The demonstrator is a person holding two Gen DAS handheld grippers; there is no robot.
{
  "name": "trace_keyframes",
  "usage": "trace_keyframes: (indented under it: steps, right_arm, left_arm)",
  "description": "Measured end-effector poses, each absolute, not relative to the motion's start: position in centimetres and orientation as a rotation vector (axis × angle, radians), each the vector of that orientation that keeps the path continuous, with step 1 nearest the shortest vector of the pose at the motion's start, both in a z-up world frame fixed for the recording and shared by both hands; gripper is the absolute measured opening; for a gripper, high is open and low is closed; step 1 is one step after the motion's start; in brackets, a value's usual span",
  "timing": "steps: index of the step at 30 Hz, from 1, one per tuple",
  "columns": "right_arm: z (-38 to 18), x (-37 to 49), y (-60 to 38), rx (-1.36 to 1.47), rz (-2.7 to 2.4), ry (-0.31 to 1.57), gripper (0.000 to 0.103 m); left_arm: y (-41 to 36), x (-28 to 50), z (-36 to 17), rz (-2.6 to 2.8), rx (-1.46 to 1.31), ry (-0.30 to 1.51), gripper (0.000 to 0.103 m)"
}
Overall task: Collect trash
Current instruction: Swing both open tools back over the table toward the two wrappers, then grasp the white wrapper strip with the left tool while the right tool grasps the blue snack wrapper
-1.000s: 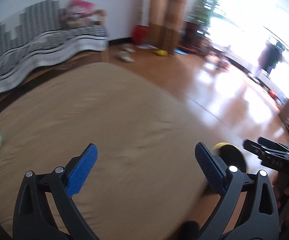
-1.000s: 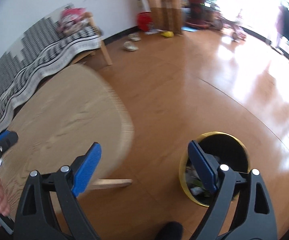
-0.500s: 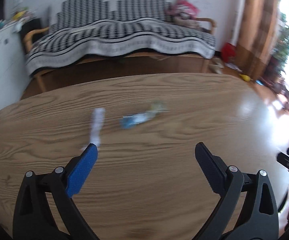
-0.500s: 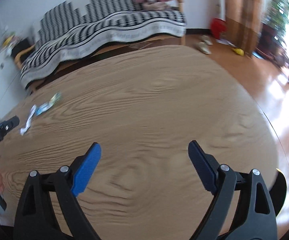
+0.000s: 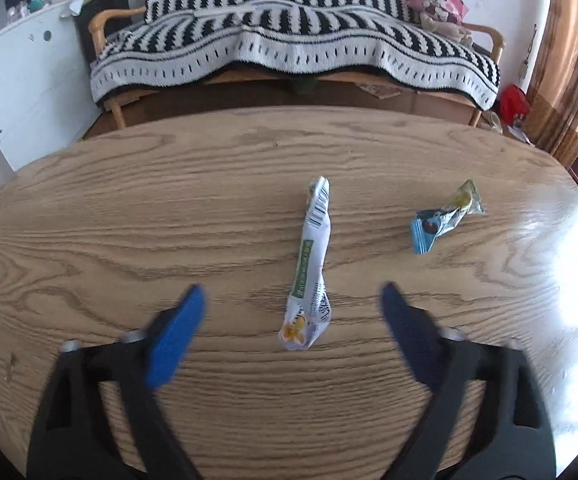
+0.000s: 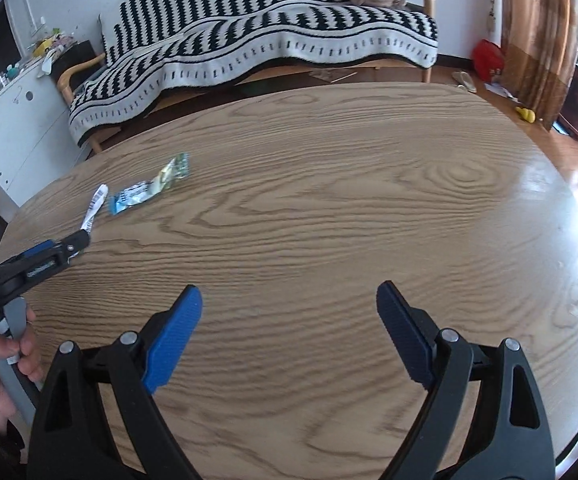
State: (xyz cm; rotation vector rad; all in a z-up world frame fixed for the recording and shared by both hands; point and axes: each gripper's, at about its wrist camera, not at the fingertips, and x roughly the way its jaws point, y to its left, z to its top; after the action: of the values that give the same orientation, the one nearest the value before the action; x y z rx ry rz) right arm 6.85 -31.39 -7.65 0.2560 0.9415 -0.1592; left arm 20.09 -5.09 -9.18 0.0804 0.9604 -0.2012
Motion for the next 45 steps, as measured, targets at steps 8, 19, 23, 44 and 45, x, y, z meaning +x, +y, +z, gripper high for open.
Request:
trace_keyframes:
  steps: [8, 19, 23, 44, 45]
  right_arm:
    - [-8.7, 9.6, -28.4, 0.273, -0.094, 0.970, 0.086]
    - [-10.1, 18.2, -22.3, 0.397, -0.086, 1.018, 0.094]
    - [-10.1, 22.1, -20.6, 0.409, -0.097, 1.043, 0.095]
    - [-6.6, 8.8, -29.3, 0.190, -0.189, 0.984, 0.015]
    - [-6.0, 6.7, -31.0, 0.200, -0.210, 0.972, 0.015]
  left_arm:
    - [-4.9, 20.0, -9.1, -0.213, 0.104, 0.960, 0.010]
    - [0.2, 18.3, -5.4, -0.132, -0.016, 0.926, 0.009]
    - [1.1, 18.0, -4.6, -0.117, -0.026, 0.908, 0.009]
    - [-6.5, 14.2, -3.0, -0.315, 0.055, 0.914, 0.009]
    - [-7.9, 13.4, -2.8, -0.340, 0.064, 0.913, 0.009]
